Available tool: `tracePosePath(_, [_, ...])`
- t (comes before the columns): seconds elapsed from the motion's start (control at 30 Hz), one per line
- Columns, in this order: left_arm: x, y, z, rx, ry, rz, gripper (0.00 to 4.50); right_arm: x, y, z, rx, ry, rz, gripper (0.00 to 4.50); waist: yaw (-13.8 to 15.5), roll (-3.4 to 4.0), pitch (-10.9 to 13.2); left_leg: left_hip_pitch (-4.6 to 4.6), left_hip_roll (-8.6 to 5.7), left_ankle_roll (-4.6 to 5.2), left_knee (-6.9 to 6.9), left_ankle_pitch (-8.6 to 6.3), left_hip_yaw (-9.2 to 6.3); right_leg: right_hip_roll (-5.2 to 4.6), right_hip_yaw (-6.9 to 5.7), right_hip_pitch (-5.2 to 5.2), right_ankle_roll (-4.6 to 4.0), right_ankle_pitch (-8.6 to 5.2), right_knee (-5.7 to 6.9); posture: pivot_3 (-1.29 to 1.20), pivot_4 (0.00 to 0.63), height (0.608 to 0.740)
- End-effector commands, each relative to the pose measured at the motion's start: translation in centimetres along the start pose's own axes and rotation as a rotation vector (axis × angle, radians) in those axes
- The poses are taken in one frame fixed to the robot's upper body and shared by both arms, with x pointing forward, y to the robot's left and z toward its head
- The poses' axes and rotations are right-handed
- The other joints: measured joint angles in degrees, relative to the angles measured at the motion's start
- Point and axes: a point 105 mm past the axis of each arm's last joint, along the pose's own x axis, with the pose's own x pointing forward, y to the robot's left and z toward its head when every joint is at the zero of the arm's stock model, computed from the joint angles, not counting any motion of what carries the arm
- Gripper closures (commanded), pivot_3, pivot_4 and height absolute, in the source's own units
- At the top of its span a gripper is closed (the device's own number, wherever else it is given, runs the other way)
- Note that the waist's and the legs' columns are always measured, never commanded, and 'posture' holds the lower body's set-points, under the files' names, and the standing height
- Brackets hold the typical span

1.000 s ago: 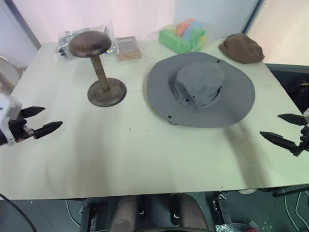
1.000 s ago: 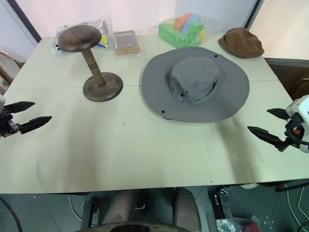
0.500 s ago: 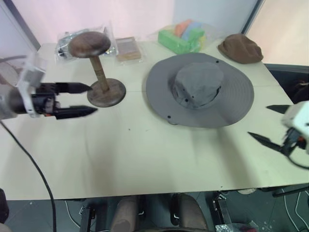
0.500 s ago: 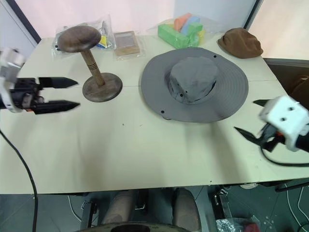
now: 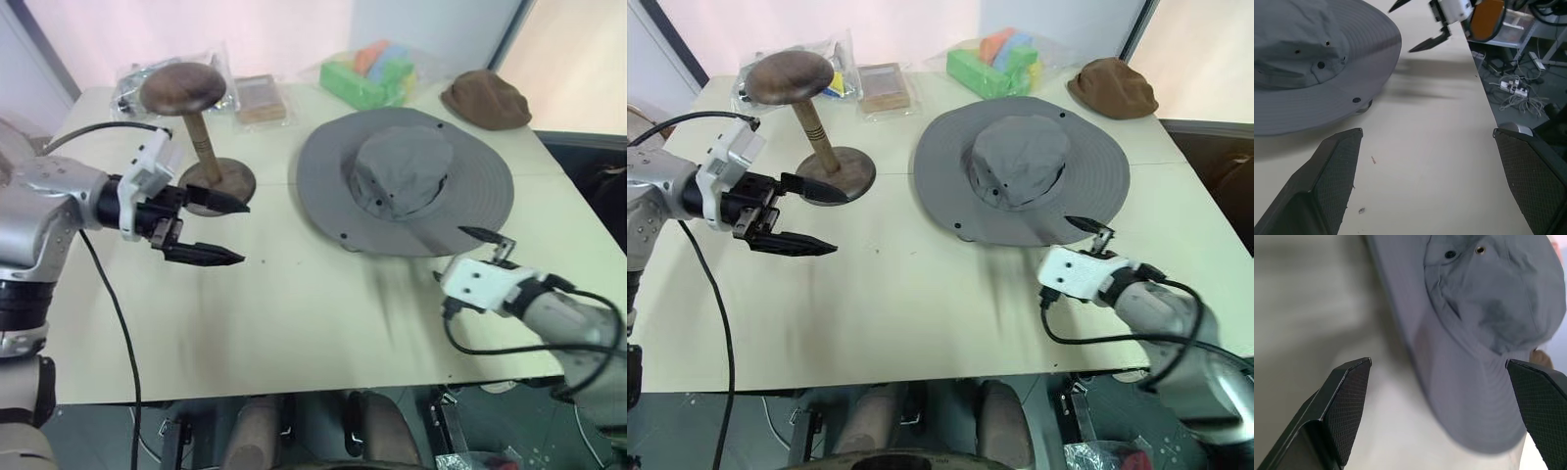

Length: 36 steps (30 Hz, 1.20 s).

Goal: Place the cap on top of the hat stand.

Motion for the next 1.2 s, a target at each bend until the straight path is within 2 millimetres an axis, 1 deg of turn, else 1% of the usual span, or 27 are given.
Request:
tracePosePath(0.03, [-0.2, 0.1, 0.8, 0.05, -0.002, 0.007, 0.0, 1.8, -0.5, -0.3, -0.033, 0.002, -0.053, 0.01, 0.1, -0.01, 0.0, 0.0, 0.0, 0.0, 0.01, 0.0, -0.02, 0.02, 0.0, 0.03, 0.03, -0.02, 0.01, 0.0, 0.15, 0.734])
tracePosePath(0.13, [-0.1, 0.2, 0.8, 0.058, 0.001, 0.018, 0.0, 3.5, -0.3, -0.6, -0.003, -0.004, -0.055, 0.01, 0.2, -0.02, 0.0, -0.01, 0.0, 0.01, 0.07, 0.01, -0.02, 0.03, 0.0, 0.04, 0.07, -0.03, 0.06, 0.0, 0.15, 0.734])
tracePosePath(0.23, [-0.1, 0.3, 0.6, 0.065, 0.02, 0.037, 0.0, 4.5, -0.3, -0.6, 0.014, -0.019, -0.051, 0.01, 0.2, -0.02, 0.0, 0.0, -0.01, 0.01, 0.08, 0.01, -0.01, 0.04, 0.0, 0.06, 0.19, 0.0, 0.11, 0.0, 0.15, 0.734])
tracePosePath(0.33, [-0.2, 0.2, 0.8, 0.065, 0.013, 0.045, 0.0, 4.9, -0.3, -0.5, 0.041, -0.033, -0.045, 0.79, 0.2, -0.02, 0.0, 0.0, -0.01, 0.01, 0.11, 0.01, 0.0, 0.04, 0.01, 0.05, 0.3, 0.0, 0.21, 0.0, 0.15, 0.734])
tracePosePath(0.43, [-0.5, 0.3, 1.0, 0.067, 0.005, 0.06, 0.0, 5.2, -0.2, -0.5, 0.051, -0.036, -0.04, 2.28, 0.1, -0.02, 0.0, 0.06, -0.01, 0.01, 0.15, 0.02, 0.01, 0.03, 0.04, 0.04, 0.38, -0.02, 0.39, 0.0, 0.15, 0.734])
tracePosePath(0.5, [-0.6, 0.4, 1.1, 0.069, 0.003, 0.071, 0.0, 5.4, -0.1, -0.5, 0.063, -0.043, -0.031, 3.35, 0.1, -0.02, 0.0, 0.11, -0.01, 0.0, 0.17, 0.02, 0.01, 0.03, 0.06, 0.04, 0.41, -0.04, 0.48, 0.0, 0.15, 0.734])
tracePosePath(0.53, [-0.7, 0.4, 1.1, 0.07, 0.001, 0.076, 0.0, 5.4, -0.2, -0.3, 0.08, -0.05, -0.033, 3.76, 0.1, -0.02, 0.0, 0.13, -0.01, -0.02, 0.17, 0.03, 0.01, 0.03, 0.06, 0.04, 0.4, -0.04, 0.5, 0.0, 0.15, 0.734])
tracePosePath(0.57, [-0.7, 0.4, 1.2, 0.069, -0.001, 0.081, 0.0, 5.4, -0.3, -0.2, 0.101, -0.056, -0.037, 4.32, 0.1, -0.02, 0.0, 0.15, -0.01, -0.02, 0.17, 0.03, 0.0, 0.03, 0.07, 0.04, 0.41, -0.04, 0.52, 0.0, 0.15, 0.734])
tracePosePath(0.6, [-0.8, 0.5, 1.2, 0.068, -0.002, 0.087, 0.0, 5.3, -0.5, 0.2, 0.146, -0.07, -0.041, 4.42, 0.1, -0.02, 0.0, 0.15, -0.01, -0.02, 0.17, 0.03, 0.0, 0.03, 0.07, 0.04, 0.41, -0.05, 0.54, 0.0, 0.15, 0.734])
tracePosePath(0.67, [-1.1, 0.6, 1.3, 0.064, -0.008, 0.104, 0.0, 4.8, -0.7, 1.1, 0.246, -0.113, -0.03, 4.42, 0.1, -0.02, 0.0, 0.15, -0.01, -0.03, 0.17, 0.03, 0.0, 0.03, 0.08, 0.04, 0.42, -0.05, 0.55, 0.0, 0.15, 0.734])
tracePosePath(0.7, [-1.2, 0.7, 1.3, 0.061, -0.014, 0.119, 0.0, 4.6, -0.7, 1.6, 0.294, -0.144, -0.007, 4.42, 0.1, -0.02, 0.0, 0.14, -0.01, -0.03, 0.17, 0.03, 0.0, 0.03, 0.09, 0.04, 0.42, -0.04, 0.56, 0.0, 0.15, 0.734])
tracePosePath(0.77, [-1.7, 1.2, 1.4, 0.053, -0.036, 0.173, 0.0, 3.8, -1.3, 3.2, 0.427, -0.237, 0.036, 4.42, 0.1, -0.02, 0.0, 0.15, -0.01, -0.02, 0.18, 0.03, 0.0, 0.03, 0.09, 0.04, 0.43, -0.04, 0.58, 0.0, 0.15, 0.734])
tracePosePath(0.8, [-1.9, 1.4, 1.5, 0.052, -0.05, 0.199, 0.0, 3.5, -2.0, 3.8, 0.485, -0.271, 0.041, 4.42, 0.1, -0.02, 0.0, 0.15, 0.0, -0.02, 0.18, 0.03, -0.01, 0.03, 0.09, 0.04, 0.44, -0.03, 0.59, 0.0, 0.15, 0.734])
tracePosePath(0.83, [-2.2, 1.5, 1.7, 0.048, -0.07, 0.229, 0.0, 3.2, -3.2, 4.2, 0.541, -0.302, 0.032, 4.42, 0.1, -0.02, 0.0, 0.15, 0.0, -0.02, 0.18, 0.03, -0.01, 0.03, 0.09, 0.05, 0.44, -0.03, 0.59, 0.0, 0.15, 0.734])
tracePosePath(0.9, [-3.3, 1.3, 2.1, 0.028, -0.121, 0.296, 0.0, 2.8, -7.0, 5.0, 0.661, -0.378, -0.026, 4.42, -0.2, 0.0, 0.0, 0.18, 0.0, 0.0, 0.19, 0.02, -0.01, 0.03, 0.11, 0.05, 0.44, -0.02, 0.59, 0.0, 0.15, 0.734])
tracePosePath(0.97, [-4.6, 0.9, 2.5, 0.009, -0.165, 0.358, 0.0, 2.6, -10.2, 5.9, 0.72, -0.446, -0.062, 4.42, -0.6, 0.0, 0.0, 0.17, 0.01, 0.0, 0.19, 0.02, -0.03, 0.02, 0.13, 0.01, 0.43, -0.01, 0.62, 0.0, 0.15, 0.734])
tracePosePath(1.0, [-5.6, 0.8, 2.9, 0.002, -0.195, 0.404, 0.0, 2.7, -11.6, 6.7, 0.699, -0.481, -0.063, 4.42, -0.9, 0.0, 0.0, 0.17, 0.01, 0.0, 0.19, 0.02, -0.05, 0.01, 0.12, 0.0, 0.43, -0.01, 0.65, 0.0, 0.15, 0.734])
tracePosePath(1.07, [-7.5, 0.7, 3.6, -0.013, -0.248, 0.49, 0.0, 3.0, -13.7, 8.5, 0.635, -0.542, -0.056, 4.42, -1.1, -0.01, 0.1, 0.17, 0.0, -0.02, 0.15, 0.03, -0.1, 0.02, 0.09, -0.03, 0.43, -0.02, 0.68, 0.0, 0.15, 0.734])
tracePosePath(1.17, [-10.2, 0.3, 4.5, -0.022, -0.299, 0.601, 0.0, 3.9, -16.8, 11.9, 0.547, -0.642, -0.063, 4.42, -1.6, 0.01, 0.1, 0.2, 0.0, -0.06, 0.07, 0.05, -0.09, 0.02, 0.07, -0.04, 0.42, -0.02, 0.69, 0.0, 0.15, 0.734])
tracePosePath(1.2, [-11.3, -0.1, 4.6, -0.026, -0.302, 0.639, 0.0, 4.3, -18.1, 13.5, 0.525, -0.688, -0.074, 4.42, -1.8, 0.01, 0.1, 0.2, 0.0, -0.07, 0.05, 0.06, -0.05, 0.02, 0.08, -0.06, 0.42, -0.02, 0.69, 0.0, 0.15, 0.734])
